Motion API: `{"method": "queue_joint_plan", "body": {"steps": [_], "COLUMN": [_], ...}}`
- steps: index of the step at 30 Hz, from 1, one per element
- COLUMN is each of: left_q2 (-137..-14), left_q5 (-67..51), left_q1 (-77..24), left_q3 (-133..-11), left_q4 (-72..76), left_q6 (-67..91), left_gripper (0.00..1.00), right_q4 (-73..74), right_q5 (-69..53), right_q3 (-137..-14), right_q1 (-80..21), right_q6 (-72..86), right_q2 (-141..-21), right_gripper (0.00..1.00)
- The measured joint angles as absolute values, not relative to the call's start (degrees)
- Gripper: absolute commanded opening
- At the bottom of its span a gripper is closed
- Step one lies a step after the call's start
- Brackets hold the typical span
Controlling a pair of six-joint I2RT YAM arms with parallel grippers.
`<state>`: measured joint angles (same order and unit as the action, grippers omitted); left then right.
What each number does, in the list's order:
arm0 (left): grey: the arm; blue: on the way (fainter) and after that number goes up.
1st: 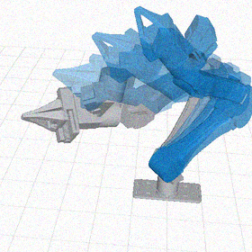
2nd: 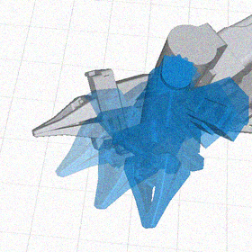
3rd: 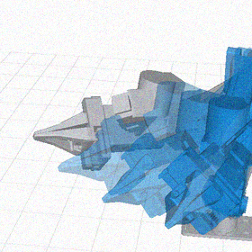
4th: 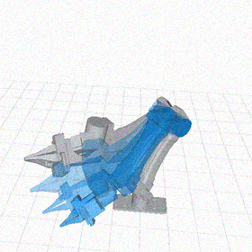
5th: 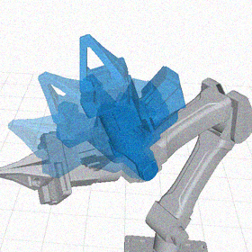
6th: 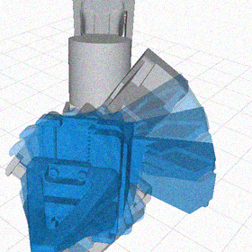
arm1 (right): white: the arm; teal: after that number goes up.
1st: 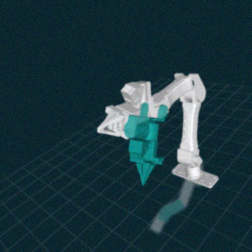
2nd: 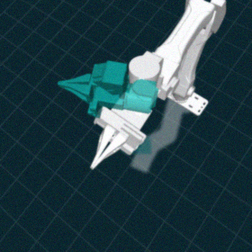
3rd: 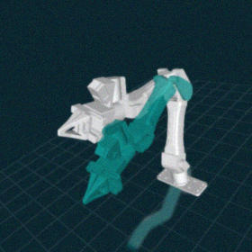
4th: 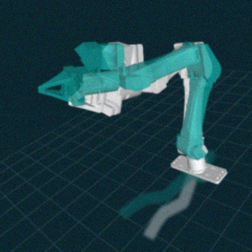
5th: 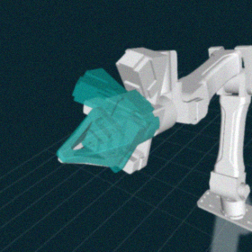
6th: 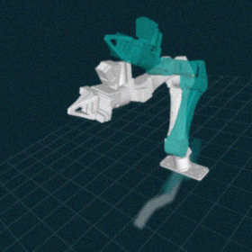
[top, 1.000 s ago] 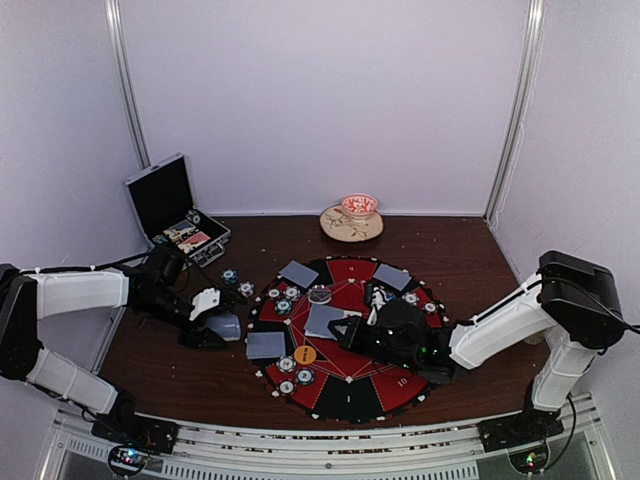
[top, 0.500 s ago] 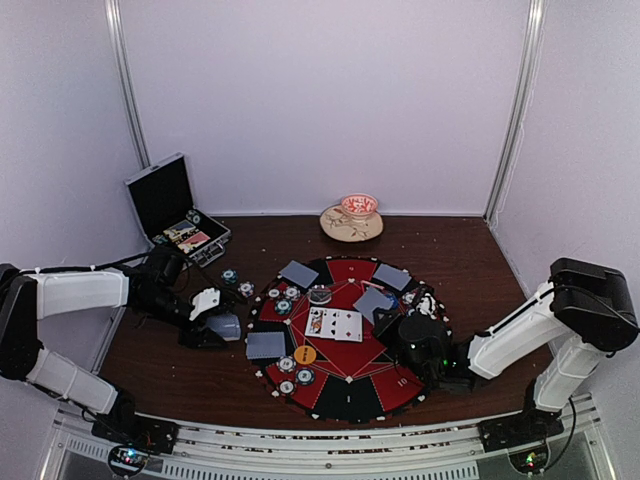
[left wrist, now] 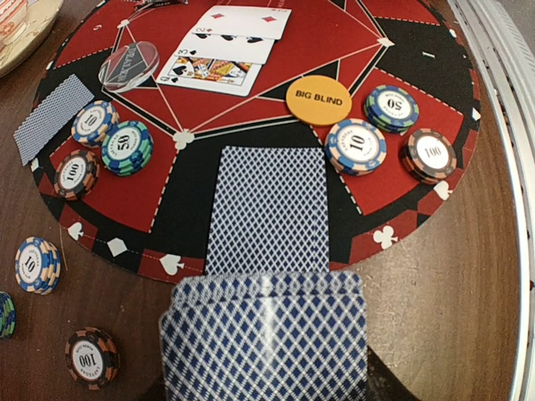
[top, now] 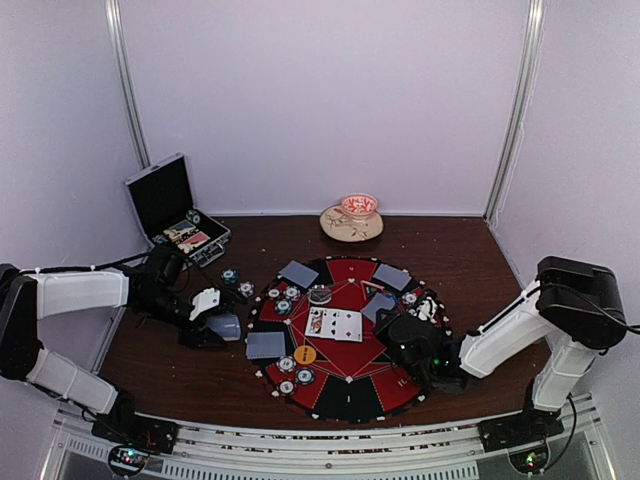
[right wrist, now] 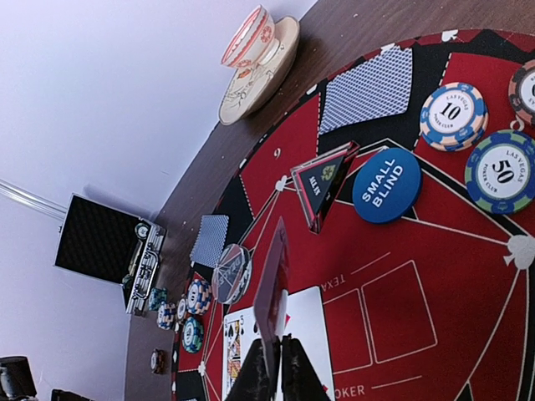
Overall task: Distribute texas hold em gaming equipment
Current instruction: Place the poker card in the community card area.
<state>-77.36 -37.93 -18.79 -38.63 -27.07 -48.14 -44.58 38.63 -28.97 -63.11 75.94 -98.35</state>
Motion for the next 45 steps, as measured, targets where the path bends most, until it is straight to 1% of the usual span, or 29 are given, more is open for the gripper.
{"method": "queue_joint_plan", "body": {"steps": [11, 13, 18, 20, 22, 30, 45], "left_q2": [-77.4, -77.4, -77.4, -77.4, -77.4, -77.4, -77.4], "left_q5": [-37.9, -37.9, -37.9, -37.9, -37.9, -37.9, -37.9], "left_q1": [-18.8, -18.8, -18.8, -18.8, -18.8, -18.8, -18.8], "left_q3": [-38.6, -38.6, -38.6, -38.6, -38.6, -38.6, -38.6], "left_q4": [-27.0, -27.0, -27.0, -27.0, -27.0, -27.0, -27.0], "left_q6": [-48.1, -48.1, -48.1, -48.2, -48.1, -48.1, -48.1], "left_gripper": [0.53, 0.53, 0.53, 0.53, 0.53, 0.53, 0.53], "right_q4": [-46.1, -46.5, -47.7, -47.9, -48.0, -47.2, -40.2], "right_q5": [36.1, 35.9, 35.6, 35.4, 34.9, 33.6, 30.5], "right_q3": [-29.4, -29.4, -29.4, -29.4, -29.4, -29.2, -29.0], "right_q1": [-62.3, -62.3, -62.3, -62.3, -62.3, -62.7, -65.3], "right_q6": [79.4, 79.8, 80.3, 80.6, 80.7, 81.1, 79.9], "right_q2": [-103.5, -103.6, -103.6, -103.6, -103.6, -103.6, -101.8], "right_gripper": [0.06, 0.09, 0.27, 0.32, 0.36, 0.42, 0.49]}}
